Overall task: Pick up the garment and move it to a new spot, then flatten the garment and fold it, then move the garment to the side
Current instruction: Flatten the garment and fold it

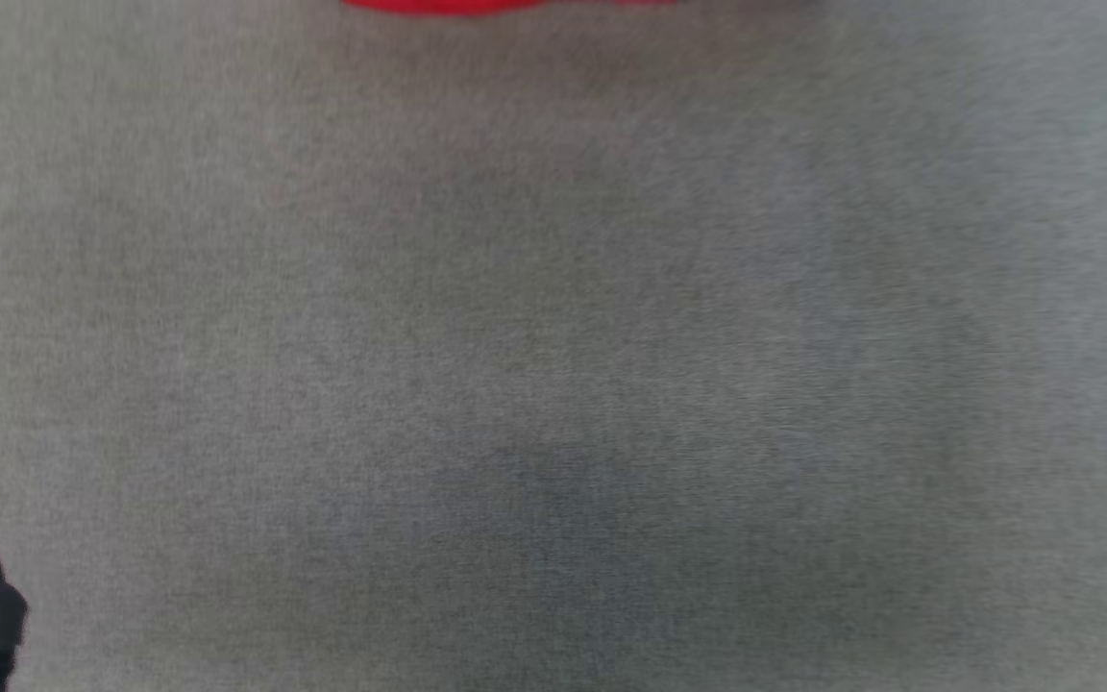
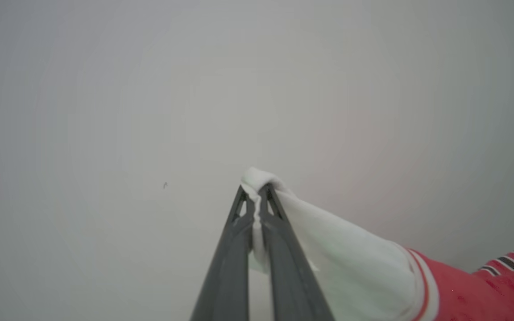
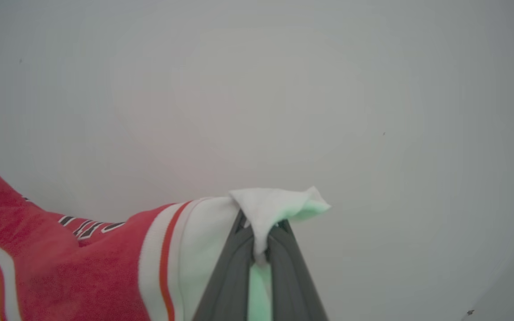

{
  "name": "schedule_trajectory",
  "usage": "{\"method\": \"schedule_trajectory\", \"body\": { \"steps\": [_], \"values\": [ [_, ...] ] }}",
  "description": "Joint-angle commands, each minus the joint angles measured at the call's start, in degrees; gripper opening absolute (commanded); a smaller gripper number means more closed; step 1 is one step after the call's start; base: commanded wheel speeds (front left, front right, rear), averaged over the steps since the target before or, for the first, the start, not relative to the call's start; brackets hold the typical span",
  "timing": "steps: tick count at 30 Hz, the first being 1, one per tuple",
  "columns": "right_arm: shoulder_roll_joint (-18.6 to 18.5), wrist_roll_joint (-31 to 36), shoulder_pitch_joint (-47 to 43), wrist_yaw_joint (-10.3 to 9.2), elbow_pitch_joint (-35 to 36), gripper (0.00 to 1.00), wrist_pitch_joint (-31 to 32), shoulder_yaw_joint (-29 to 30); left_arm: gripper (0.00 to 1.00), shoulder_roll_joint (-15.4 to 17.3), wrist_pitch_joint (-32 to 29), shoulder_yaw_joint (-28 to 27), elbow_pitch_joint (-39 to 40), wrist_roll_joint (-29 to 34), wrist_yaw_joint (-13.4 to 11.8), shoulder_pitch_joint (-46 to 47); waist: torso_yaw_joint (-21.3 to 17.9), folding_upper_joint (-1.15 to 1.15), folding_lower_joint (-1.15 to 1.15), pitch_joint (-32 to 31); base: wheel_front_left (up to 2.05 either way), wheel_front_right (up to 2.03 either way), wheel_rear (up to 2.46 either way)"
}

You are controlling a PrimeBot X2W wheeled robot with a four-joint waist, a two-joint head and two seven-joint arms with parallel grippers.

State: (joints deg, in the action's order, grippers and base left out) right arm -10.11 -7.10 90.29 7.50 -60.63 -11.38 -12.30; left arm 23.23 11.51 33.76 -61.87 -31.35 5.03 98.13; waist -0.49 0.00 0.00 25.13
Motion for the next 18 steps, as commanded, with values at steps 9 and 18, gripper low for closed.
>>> {"method": "schedule_trajectory", "body": {
  "steps": [9,18],
  "values": [
    [3.15,-7.98,-5.37,-0.01,-6.76,0.00,3.03,-4.38,0.00,-3.33,-6.96,2.14,-8.17,-3.52,2.25,-7.83,3.08,0.00,0.00,3.65,0.00,0.00,0.00],
    [-0.49,-23.29,-16.05,0.00,1.67,0.00,15.72,-13.35,0.00,-3.23,-25.46,7.01,-4.03,-10.94,2.35,-19.74,4.55,0.00,0.00,0.63,0.00,0.00,0.00]
  ]
}}
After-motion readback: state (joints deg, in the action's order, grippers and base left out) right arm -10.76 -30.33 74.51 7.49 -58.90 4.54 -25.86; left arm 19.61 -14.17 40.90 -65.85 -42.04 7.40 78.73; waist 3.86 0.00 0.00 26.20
